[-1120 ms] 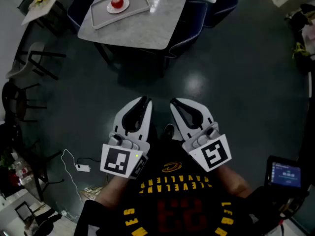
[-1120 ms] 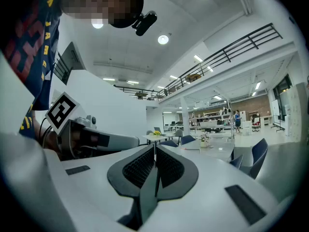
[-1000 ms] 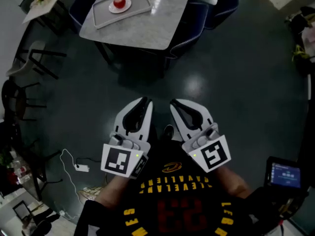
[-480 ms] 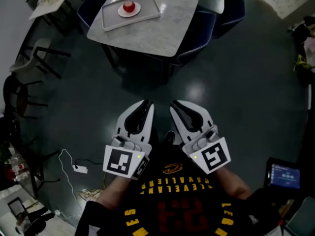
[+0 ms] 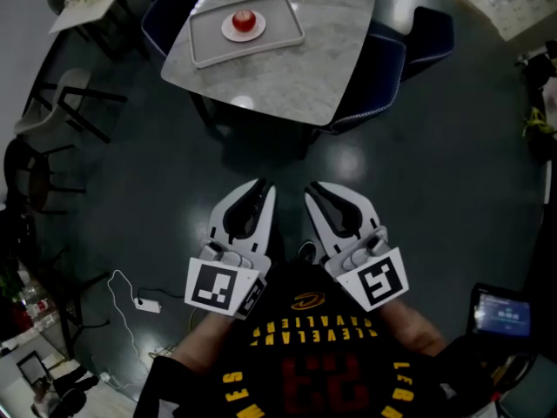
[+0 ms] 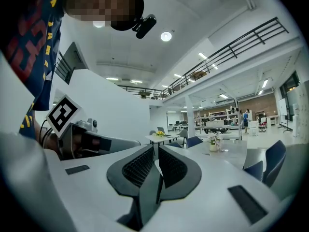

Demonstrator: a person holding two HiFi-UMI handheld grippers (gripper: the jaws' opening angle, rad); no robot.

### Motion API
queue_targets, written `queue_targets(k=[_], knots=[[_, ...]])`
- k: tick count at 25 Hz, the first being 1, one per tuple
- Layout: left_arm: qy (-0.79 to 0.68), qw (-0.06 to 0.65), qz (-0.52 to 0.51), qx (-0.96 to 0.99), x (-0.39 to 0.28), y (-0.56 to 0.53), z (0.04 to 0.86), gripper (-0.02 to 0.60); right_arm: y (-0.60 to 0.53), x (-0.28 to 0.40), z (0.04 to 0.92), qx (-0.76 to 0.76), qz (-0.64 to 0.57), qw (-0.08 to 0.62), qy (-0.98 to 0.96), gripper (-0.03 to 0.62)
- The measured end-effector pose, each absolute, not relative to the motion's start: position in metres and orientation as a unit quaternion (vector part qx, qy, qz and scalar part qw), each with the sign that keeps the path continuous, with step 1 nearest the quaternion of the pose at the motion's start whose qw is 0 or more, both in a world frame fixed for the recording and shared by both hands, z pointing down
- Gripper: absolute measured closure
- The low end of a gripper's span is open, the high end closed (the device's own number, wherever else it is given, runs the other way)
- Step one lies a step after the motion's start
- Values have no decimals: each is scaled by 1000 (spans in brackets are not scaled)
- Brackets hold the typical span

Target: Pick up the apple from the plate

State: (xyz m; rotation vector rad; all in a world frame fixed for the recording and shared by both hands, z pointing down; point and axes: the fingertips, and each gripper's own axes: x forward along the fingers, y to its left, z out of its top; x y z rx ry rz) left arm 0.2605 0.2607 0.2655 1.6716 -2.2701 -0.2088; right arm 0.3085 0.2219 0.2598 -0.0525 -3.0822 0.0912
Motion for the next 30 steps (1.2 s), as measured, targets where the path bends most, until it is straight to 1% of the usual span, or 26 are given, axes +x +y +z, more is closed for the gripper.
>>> queue_targets(k=[8,19,24,30], knots=[[-790,160,-92,584,171,249,250,532,213,223,254,-15,21,45,-999,569],[-792,156,-99,582,73,253,249,532,203,128,251,-6,-1,68,-998,569],[-795,162,-94,576,43,254,256,532,199,100,263,-5,14,78,-997,568],[-791,183,-96,576,33,241,268,531,184,86,272,2,27,88,-996,568]])
